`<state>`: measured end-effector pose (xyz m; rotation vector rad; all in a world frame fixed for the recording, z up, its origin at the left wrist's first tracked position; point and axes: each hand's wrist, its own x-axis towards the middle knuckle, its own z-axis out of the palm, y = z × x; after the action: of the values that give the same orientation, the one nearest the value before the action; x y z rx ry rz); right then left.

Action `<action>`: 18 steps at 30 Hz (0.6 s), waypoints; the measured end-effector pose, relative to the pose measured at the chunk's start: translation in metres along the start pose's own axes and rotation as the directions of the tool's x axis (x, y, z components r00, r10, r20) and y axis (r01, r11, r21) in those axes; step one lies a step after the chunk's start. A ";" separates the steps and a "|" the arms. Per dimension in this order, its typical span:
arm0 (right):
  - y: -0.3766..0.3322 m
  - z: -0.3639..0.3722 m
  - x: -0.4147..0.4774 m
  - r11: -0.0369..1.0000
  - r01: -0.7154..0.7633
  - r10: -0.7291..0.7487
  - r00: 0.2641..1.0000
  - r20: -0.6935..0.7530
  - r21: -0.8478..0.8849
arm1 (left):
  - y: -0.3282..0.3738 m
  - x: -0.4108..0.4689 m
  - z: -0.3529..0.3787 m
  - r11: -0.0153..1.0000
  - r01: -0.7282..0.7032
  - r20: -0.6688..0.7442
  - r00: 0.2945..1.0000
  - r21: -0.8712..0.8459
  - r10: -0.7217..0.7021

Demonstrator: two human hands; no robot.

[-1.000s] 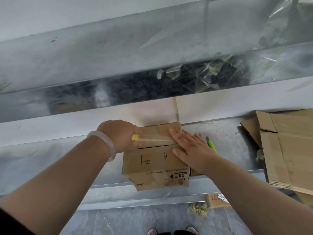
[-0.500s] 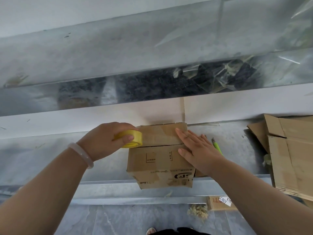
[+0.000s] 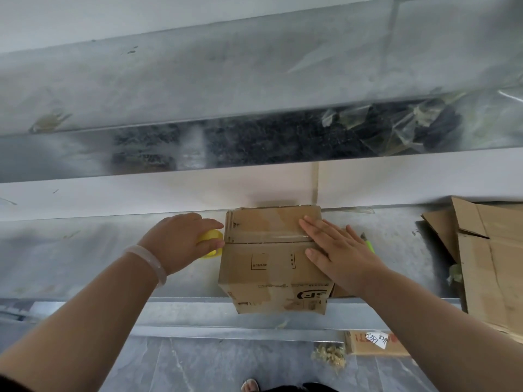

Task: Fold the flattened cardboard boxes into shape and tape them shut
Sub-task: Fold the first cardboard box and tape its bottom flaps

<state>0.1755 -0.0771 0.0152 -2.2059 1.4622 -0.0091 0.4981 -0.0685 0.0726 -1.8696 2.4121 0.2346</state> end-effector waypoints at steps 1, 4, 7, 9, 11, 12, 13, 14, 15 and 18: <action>0.000 0.000 0.000 1.000 -0.005 0.005 1.000 0.008 -0.010 | -0.001 0.001 0.001 1.000 0.004 0.024 1.000 0.005 -0.004; -0.001 -0.001 -0.001 1.000 -0.010 0.010 1.000 0.018 -0.022 | -0.001 0.006 0.007 0.999 0.029 0.110 0.993 0.017 -0.031; 0.000 0.000 0.001 0.999 -0.002 0.003 1.000 0.024 -0.038 | 0.000 0.008 0.015 0.999 0.040 0.128 0.991 0.017 -0.042; 0.000 0.000 0.002 0.999 -0.001 0.003 1.000 0.024 -0.054 | -0.001 0.007 0.018 0.999 0.037 0.093 0.995 0.020 -0.039; 0.000 0.000 0.003 0.998 -0.001 0.003 1.000 0.021 -0.070 | -0.001 0.007 0.019 0.999 0.032 0.065 0.997 0.028 -0.034; 0.000 0.000 0.002 0.997 0.000 0.002 1.000 0.022 -0.082 | -0.001 0.007 0.020 0.999 0.036 0.053 0.998 0.029 -0.037; 0.000 0.000 0.002 0.995 -0.002 0.004 1.000 0.025 -0.096 | 0.000 0.008 0.022 0.999 0.045 0.046 0.998 0.028 -0.047; -0.001 -0.001 0.002 0.994 -0.004 0.007 1.000 0.031 -0.113 | 0.001 0.009 0.023 0.998 0.064 0.042 0.997 0.018 -0.065; -0.002 -0.002 0.002 0.991 -0.004 0.009 0.999 0.034 -0.132 | 0.001 0.010 0.024 0.996 0.092 0.044 0.995 -0.008 -0.091; -0.004 -0.002 0.001 0.980 -0.003 0.011 0.999 0.039 -0.200 | -0.001 0.013 0.026 0.980 0.159 0.101 0.984 -0.118 -0.148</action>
<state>0.1786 -0.0780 0.0185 -2.3439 1.5066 0.1917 0.4951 -0.0768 0.0444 -2.0375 2.2278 0.4609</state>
